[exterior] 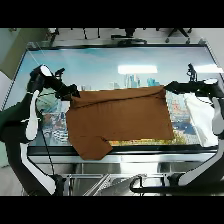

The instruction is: Fold the shirts.

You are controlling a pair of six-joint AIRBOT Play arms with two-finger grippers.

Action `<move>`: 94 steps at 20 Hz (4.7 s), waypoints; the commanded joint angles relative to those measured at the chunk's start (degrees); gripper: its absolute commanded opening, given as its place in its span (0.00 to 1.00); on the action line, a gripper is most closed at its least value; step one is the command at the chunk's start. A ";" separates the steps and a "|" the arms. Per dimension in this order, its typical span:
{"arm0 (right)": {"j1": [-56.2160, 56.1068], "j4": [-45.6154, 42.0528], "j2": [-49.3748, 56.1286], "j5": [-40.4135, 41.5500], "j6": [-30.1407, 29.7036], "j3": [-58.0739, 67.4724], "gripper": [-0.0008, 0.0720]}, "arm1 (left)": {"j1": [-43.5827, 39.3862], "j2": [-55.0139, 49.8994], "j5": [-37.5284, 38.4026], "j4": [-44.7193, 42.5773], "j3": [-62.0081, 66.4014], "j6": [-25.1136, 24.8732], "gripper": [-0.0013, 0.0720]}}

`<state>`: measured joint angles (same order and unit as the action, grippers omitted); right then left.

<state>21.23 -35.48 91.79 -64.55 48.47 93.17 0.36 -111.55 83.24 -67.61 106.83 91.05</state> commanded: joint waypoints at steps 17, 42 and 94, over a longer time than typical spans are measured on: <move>13.64 -13.38 -26.01 -10.21 14.60 -35.74 0.61 | 3.26 50.34 -4.13 1.38 -73.90 -2.21 0.77; 11.61 -15.91 -23.74 -9.35 13.51 -47.17 0.61 | 3.26 48.96 -14.21 18.88 -68.76 -16.02 0.03; -1.62 2.91 -10.16 9.03 -2.91 -28.83 0.69 | 2.91 4.59 3.06 2.97 1.31 -3.06 0.92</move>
<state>21.61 -33.30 79.92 -54.83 46.15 64.36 2.76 -106.85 82.94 -64.88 105.84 86.87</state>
